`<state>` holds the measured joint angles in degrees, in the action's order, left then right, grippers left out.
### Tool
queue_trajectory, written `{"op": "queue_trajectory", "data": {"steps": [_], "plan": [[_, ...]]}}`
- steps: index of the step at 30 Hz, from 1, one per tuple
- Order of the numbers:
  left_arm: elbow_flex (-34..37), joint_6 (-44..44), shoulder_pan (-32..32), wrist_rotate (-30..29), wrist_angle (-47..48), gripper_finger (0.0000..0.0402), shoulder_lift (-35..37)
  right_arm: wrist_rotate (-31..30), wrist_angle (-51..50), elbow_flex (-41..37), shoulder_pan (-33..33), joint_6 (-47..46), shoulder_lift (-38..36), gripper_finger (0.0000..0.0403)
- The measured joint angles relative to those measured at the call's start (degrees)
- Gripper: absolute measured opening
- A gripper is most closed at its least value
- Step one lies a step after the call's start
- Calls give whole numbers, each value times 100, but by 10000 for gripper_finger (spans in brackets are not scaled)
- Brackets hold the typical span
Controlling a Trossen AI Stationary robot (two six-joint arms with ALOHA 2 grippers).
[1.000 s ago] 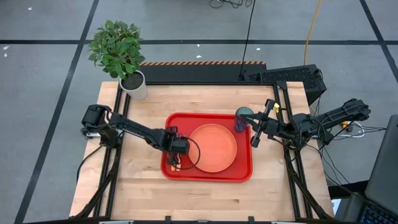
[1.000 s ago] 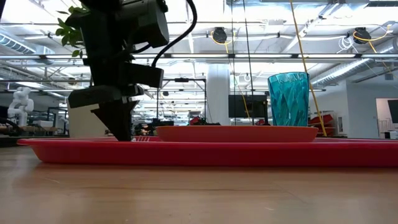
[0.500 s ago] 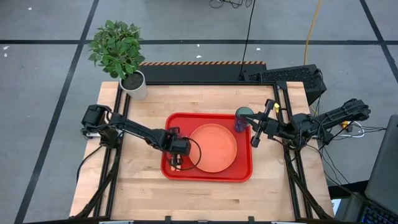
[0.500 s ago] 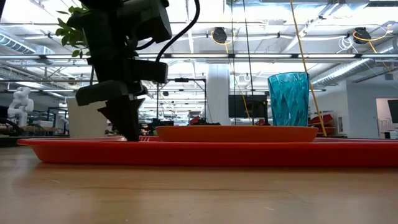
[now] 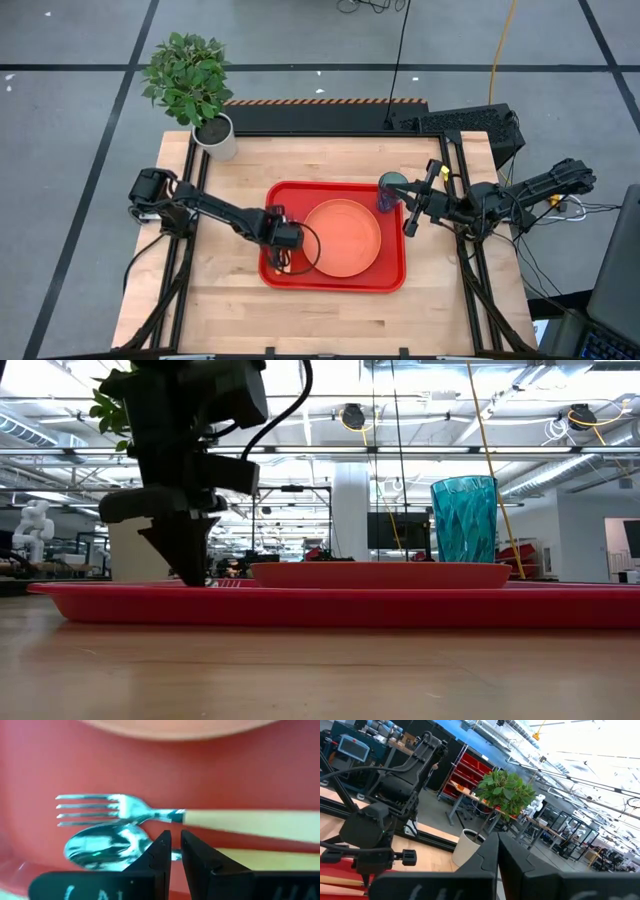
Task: Pick and place plate/cup/fork/spoon on tray
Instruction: Adjust the utensils on the red tray
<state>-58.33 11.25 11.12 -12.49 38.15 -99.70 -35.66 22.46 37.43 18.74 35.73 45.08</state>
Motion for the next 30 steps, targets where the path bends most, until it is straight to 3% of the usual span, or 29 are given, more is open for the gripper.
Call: {"op": "queue_trajectory", "data": {"steps": [30], "plan": [[236,-185,-174,43,-570,47,-2,0,0,0,0,-4,0,0]]}}
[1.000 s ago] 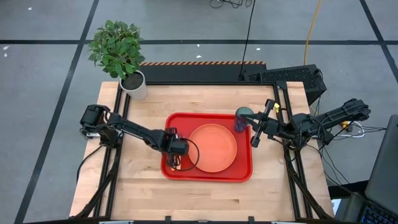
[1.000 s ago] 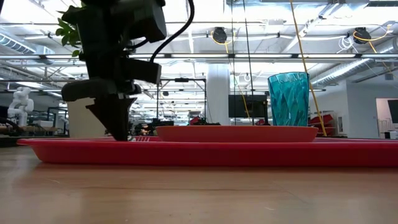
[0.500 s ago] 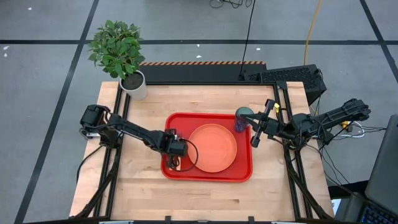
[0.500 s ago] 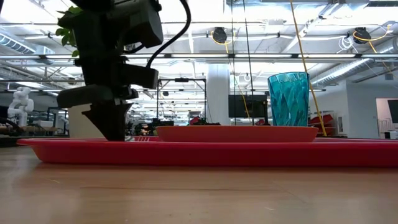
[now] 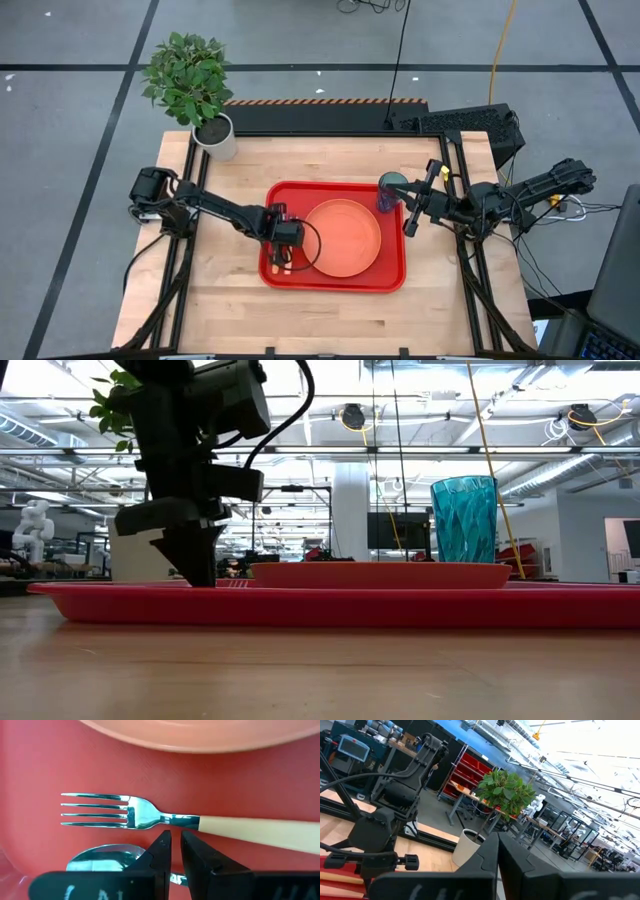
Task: Pick and place plate/cup/fork/spoon on tray
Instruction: Adjust the utensils on the red tray
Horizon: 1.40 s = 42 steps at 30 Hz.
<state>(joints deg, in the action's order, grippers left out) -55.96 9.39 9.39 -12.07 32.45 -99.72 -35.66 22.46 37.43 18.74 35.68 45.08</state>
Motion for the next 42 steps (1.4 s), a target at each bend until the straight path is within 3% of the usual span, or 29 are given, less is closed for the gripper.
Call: {"op": "queue_trajectory", "data": {"steps": [11,24,42], "plan": [[0,483,176,163,-157,47,-2,0,0,0,0,7,-2,0],[-18,1005,282,147,440,47,115,0,2,0,0,9,-2,0],[-138,1530,822,605,120,47,118,-1,2,0,0,-2,0,0]]}}
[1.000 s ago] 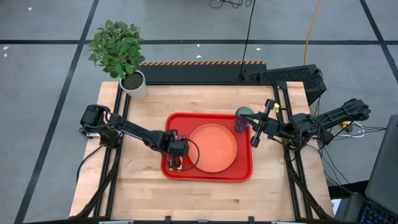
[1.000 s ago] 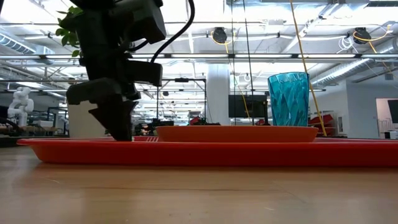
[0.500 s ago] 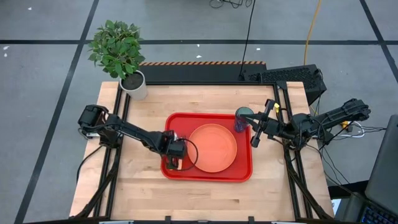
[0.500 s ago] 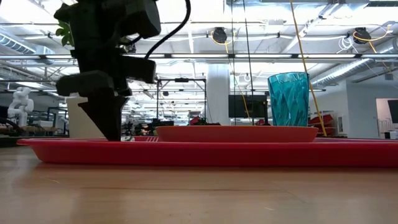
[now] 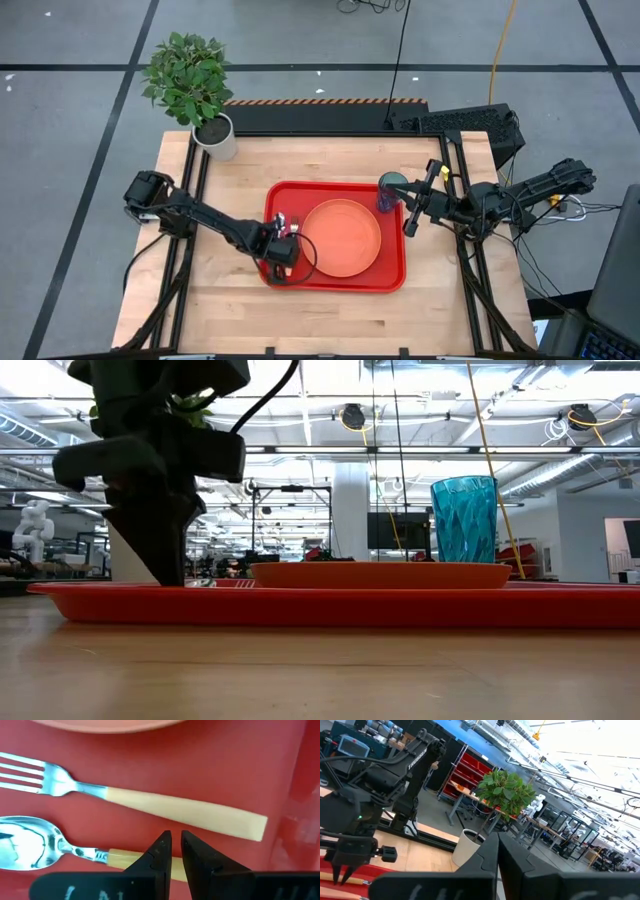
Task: Pick and place plate/cup/fork/spoon on tray
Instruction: Adjust the utensils on the red tray
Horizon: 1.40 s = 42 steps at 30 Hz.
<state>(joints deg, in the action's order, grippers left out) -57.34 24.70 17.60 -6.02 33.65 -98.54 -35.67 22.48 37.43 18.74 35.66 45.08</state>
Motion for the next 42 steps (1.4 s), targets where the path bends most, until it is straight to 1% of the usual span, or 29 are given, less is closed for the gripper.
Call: {"op": "queue_trajectory", "data": {"steps": [15,25,30,34,42], "plan": [[0,122,198,6,-89,47,0,1,2,0,0,-4,0,0],[0,243,473,54,-101,47,-2,1,2,0,0,-2,0,0],[2,220,550,46,-487,47,-94,1,4,0,0,-4,0,0],[2,143,577,39,-448,47,-297,1,6,0,0,-4,0,0],[2,101,566,-5,-287,47,-235,3,33,0,0,-3,0,0]]}}
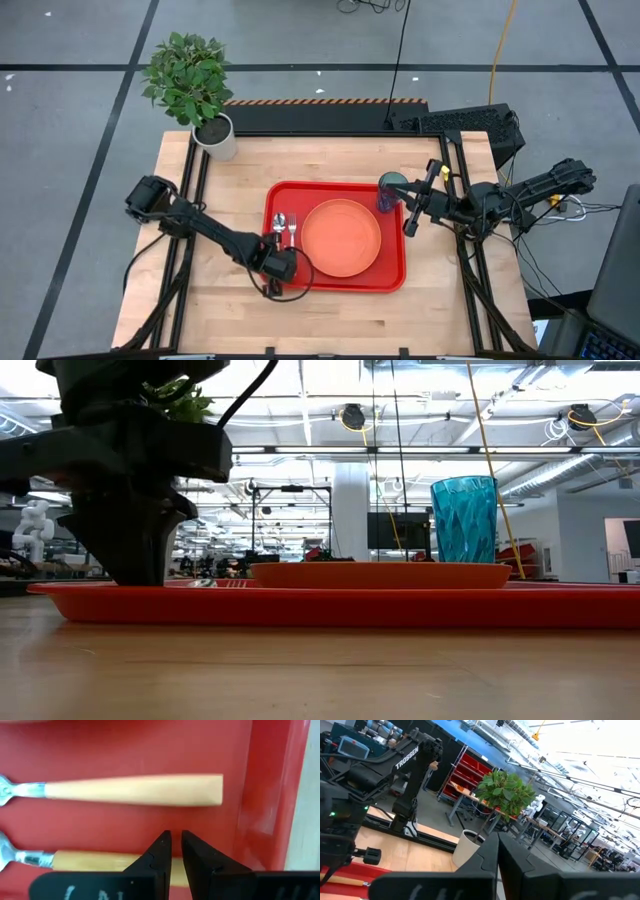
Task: Pick and place plate/cup/fork/spoon on tray
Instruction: Adjust the utensils on the red tray
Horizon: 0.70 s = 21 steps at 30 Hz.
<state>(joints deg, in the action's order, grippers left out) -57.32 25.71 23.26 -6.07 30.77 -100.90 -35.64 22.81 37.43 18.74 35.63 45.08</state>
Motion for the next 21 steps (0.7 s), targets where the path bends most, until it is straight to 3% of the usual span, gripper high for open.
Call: {"op": "queue_trajectory", "data": {"steps": [7,21], "plan": [[5,-11,-54,-41,309,47,153,0,11,0,0,-1,0,0],[-457,-352,-171,-1216,256,47,751,0,11,0,0,-2,-2,0]]}}
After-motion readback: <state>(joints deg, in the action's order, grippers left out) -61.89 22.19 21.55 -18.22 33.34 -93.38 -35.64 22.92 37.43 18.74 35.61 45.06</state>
